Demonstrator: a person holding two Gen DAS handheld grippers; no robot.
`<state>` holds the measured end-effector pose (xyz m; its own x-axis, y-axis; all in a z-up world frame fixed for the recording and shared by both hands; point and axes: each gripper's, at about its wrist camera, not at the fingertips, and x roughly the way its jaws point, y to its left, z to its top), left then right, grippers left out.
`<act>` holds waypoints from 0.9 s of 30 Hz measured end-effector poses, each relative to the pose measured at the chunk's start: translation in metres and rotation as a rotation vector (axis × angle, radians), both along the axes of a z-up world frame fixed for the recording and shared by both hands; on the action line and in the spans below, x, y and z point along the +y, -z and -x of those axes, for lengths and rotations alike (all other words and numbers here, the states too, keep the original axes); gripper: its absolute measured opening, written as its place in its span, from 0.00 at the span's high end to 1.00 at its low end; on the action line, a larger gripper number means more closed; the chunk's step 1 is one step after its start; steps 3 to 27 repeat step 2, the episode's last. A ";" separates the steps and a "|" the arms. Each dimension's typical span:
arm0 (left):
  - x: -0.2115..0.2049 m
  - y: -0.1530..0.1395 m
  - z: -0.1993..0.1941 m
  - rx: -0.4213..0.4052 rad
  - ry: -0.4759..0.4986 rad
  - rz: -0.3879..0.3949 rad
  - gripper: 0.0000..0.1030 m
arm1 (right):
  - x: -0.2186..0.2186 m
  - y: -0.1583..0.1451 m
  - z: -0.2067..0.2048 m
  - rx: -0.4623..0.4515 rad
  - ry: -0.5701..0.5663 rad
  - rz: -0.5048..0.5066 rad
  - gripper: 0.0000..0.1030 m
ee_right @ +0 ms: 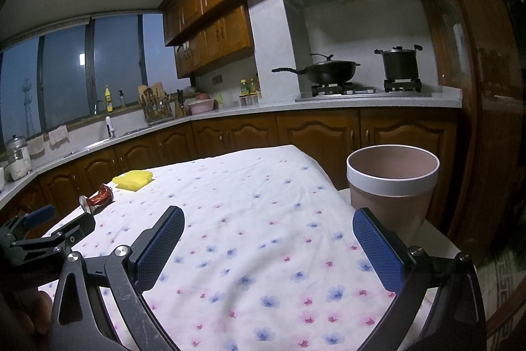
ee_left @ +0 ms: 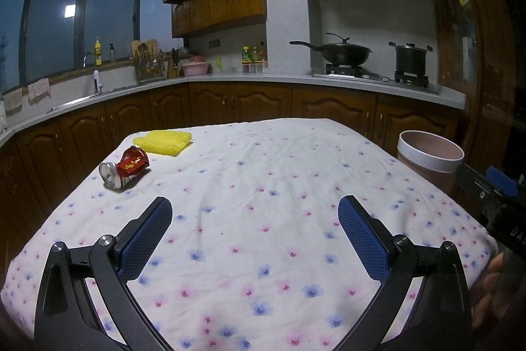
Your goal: Collect trash
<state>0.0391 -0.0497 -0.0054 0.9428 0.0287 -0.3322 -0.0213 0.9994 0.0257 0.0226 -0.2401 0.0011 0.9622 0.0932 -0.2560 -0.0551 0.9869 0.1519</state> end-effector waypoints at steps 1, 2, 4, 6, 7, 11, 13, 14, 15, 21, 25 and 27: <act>0.000 0.000 0.000 0.000 0.000 0.000 0.00 | 0.000 0.000 0.000 0.000 0.000 -0.001 0.00; 0.000 0.000 0.000 0.002 0.001 0.000 0.00 | 0.002 -0.001 0.001 0.000 0.000 0.000 0.00; 0.000 0.000 0.000 0.002 0.001 0.000 0.00 | 0.002 -0.001 0.001 0.000 0.000 0.000 0.00; 0.000 0.000 0.000 0.002 0.001 0.000 0.00 | 0.002 -0.001 0.001 0.000 0.000 0.000 0.00; 0.000 0.000 0.000 0.002 0.001 0.000 0.00 | 0.002 -0.001 0.001 0.000 0.000 0.000 0.00; 0.000 0.000 0.000 0.002 0.001 0.000 0.00 | 0.002 -0.001 0.001 0.000 0.000 0.000 0.00; 0.000 0.000 0.000 0.002 0.001 0.000 0.00 | 0.002 -0.001 0.001 0.000 0.000 0.000 0.00; 0.000 0.000 0.000 0.002 0.001 0.000 0.00 | 0.002 -0.001 0.001 0.000 0.000 0.000 0.00; 0.000 0.000 0.000 0.002 0.001 0.000 0.00 | 0.002 -0.001 0.001 0.000 0.000 0.000 0.00; 0.000 0.000 0.000 0.002 0.001 0.000 0.00 | 0.002 -0.001 0.001 0.000 0.000 0.000 0.00; 0.000 0.000 0.000 0.002 0.001 0.000 0.00 | 0.002 -0.001 0.001 0.000 0.000 0.000 0.00; 0.000 0.000 0.000 0.002 0.001 0.000 0.00 | 0.002 -0.001 0.001 0.000 0.000 0.000 0.00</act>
